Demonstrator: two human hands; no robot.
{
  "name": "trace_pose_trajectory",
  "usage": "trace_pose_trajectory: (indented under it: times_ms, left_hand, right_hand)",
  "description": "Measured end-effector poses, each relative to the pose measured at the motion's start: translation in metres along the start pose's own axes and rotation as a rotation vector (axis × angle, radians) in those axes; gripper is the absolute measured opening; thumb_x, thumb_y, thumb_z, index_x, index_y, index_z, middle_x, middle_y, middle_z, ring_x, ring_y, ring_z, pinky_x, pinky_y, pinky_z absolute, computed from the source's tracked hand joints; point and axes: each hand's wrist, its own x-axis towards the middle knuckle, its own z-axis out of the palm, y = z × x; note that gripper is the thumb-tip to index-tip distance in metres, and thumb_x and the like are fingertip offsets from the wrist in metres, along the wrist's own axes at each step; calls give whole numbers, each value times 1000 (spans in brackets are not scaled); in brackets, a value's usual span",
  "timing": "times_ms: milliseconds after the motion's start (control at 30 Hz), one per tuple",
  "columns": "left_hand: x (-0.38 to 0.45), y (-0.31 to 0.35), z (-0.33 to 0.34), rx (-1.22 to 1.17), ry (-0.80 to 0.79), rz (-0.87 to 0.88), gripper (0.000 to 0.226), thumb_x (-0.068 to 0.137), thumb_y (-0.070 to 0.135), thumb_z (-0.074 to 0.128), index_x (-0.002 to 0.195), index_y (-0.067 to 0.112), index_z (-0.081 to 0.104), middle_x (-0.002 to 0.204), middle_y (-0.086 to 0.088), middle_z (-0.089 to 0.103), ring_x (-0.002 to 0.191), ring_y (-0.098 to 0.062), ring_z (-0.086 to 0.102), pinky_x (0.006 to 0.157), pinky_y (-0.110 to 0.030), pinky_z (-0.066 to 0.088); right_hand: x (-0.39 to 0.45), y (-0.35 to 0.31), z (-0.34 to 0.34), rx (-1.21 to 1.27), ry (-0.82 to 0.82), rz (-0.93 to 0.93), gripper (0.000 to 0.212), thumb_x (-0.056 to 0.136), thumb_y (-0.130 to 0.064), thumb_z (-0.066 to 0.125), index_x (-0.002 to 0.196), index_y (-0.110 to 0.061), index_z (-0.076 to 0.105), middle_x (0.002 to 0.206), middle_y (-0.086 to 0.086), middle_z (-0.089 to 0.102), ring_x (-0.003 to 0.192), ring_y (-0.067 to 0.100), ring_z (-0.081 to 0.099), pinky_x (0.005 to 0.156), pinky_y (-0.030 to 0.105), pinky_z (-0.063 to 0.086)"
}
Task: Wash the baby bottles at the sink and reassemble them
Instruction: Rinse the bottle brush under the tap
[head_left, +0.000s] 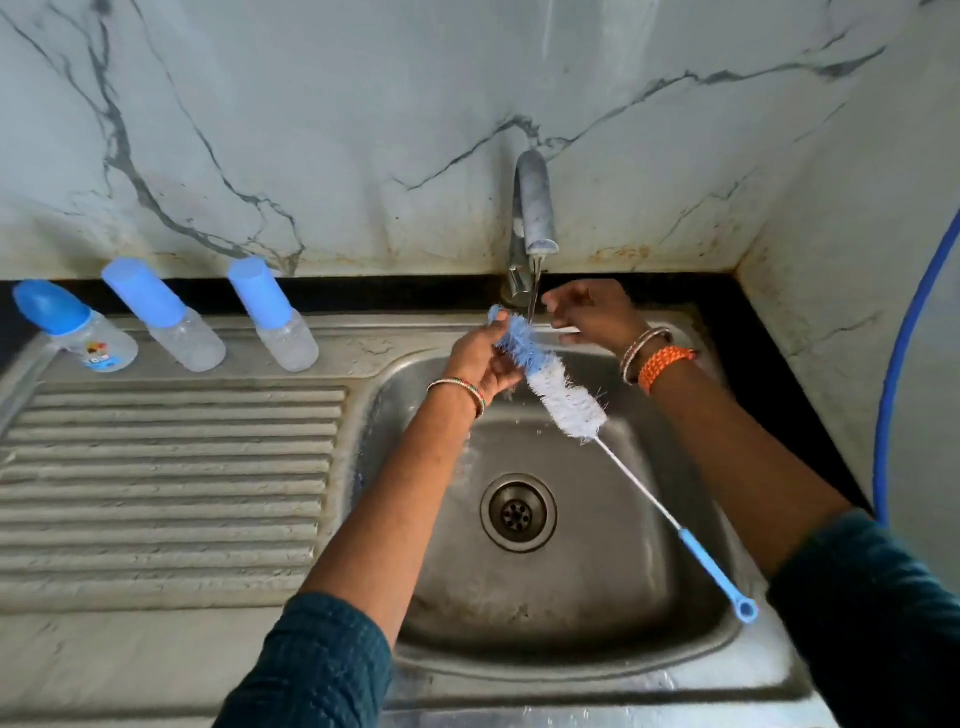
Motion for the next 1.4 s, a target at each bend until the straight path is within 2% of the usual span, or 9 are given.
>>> trace_pose_trajectory:
  times_ms: [167,333,500,667,800,900,1033,1167,1400]
  left_hand:
    - [13,-9,-2,98,41,-52,19,92,29,59,92,10,59,86,-9,63,69,-18,62,57,-24,56]
    - [16,-12,-2,142,4,-89,21,93,30,56,86,11,61,80,-7,66,58,-13,66,55,-22,56]
    - [15,-5,-4,39,31,-64,29,95,30,54,103,4,62,83,-8,66,68,-17,65,62,-26,56]
    - [4,0,-21,-136,248,54,44,95,23,55,128,-4,48,112,-21,63,101,-33,63,79,-42,51]
    - [-23,-1,-16,-153,255,48,41,95,20,55,128,-3,48,127,-22,57,114,-33,58,79,-44,49]
    - [-45,-3,-15,-166,156,85,39,95,24,54,127,2,50,115,-17,63,83,-25,68,74,-37,54]
    - [-63,1,-22,313,154,130,46,100,47,33,129,16,50,129,-10,54,102,-23,54,76,-35,45]
    - [-80,-21,-42,1270,139,234,31,101,23,38,114,4,59,126,-22,55,105,-27,54,82,-29,39]
    - [-101,-47,-50,1478,-95,413,60,94,12,51,149,15,26,150,-13,34,137,-27,35,109,-29,30]
  right_hand:
    - [57,-3,47,-326,125,11,55,82,-54,64,99,-2,61,95,10,64,84,25,61,67,27,46]
    - [74,6,57,-384,275,1,44,87,-43,61,105,-2,64,106,18,67,98,33,64,83,40,52]
    - [41,-1,40,84,-132,278,54,92,-59,45,116,-12,54,86,6,62,63,20,59,52,28,51]
    - [-65,40,13,-46,-267,355,31,101,-36,40,111,-12,57,76,3,63,47,8,57,41,17,43]
    - [-125,40,-2,-247,-9,70,26,92,-10,57,116,-12,65,92,7,73,75,12,67,72,28,54]
    - [-159,26,-4,-599,253,-68,32,87,-13,58,111,-30,69,105,1,71,99,29,64,81,37,52]
    - [-190,30,-2,-665,594,-276,35,71,2,62,96,-21,73,85,7,70,76,36,66,57,34,47]
    - [-208,53,15,-1038,122,196,26,89,-17,52,113,-12,59,117,12,61,108,34,60,85,35,47]
    - [-220,41,14,-861,325,140,26,83,-13,53,106,-18,65,109,13,65,102,36,62,78,36,47]
